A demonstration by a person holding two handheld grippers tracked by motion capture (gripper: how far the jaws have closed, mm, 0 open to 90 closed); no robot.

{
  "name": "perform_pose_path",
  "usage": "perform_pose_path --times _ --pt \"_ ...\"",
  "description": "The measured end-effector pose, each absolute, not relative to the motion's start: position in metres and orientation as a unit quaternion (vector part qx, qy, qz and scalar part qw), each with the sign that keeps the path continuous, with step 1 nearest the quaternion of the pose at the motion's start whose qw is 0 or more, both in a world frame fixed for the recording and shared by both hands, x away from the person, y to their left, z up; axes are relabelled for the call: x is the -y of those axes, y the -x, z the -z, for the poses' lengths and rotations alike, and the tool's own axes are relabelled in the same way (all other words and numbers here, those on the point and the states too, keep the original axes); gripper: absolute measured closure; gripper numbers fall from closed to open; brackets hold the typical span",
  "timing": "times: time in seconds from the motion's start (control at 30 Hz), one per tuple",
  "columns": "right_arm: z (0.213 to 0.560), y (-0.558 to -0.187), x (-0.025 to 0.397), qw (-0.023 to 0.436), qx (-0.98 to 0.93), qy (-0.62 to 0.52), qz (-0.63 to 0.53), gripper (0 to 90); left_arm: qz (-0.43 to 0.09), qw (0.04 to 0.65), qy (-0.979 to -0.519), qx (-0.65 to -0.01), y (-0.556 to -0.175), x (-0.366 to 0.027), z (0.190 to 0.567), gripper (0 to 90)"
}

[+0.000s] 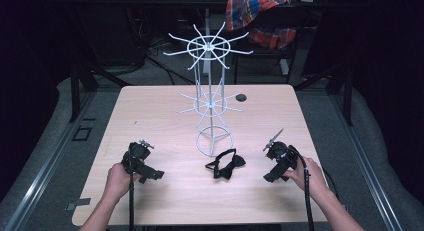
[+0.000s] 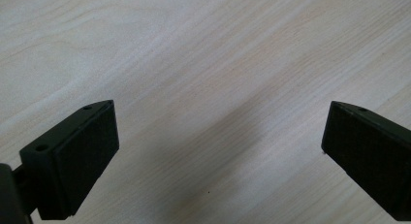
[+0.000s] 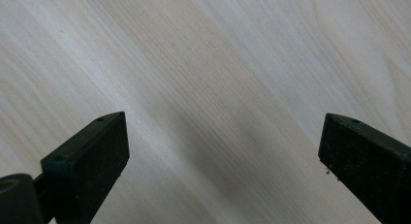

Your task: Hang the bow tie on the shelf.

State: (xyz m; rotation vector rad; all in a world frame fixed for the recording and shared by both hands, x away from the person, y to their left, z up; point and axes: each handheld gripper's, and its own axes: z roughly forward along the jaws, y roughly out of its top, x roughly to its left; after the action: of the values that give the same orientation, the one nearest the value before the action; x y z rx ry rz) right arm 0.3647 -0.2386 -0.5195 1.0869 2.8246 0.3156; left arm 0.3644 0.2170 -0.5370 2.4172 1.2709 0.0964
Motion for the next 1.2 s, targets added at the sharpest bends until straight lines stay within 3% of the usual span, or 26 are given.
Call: perform_pose_path --times 1.2 --pt "0.495 -0.369 0.200 0.042 -0.911 -0.327 -0.248 0.0 -0.040 0.207 -0.864 -0.457 -0.362 -0.224 0.536 0.0"
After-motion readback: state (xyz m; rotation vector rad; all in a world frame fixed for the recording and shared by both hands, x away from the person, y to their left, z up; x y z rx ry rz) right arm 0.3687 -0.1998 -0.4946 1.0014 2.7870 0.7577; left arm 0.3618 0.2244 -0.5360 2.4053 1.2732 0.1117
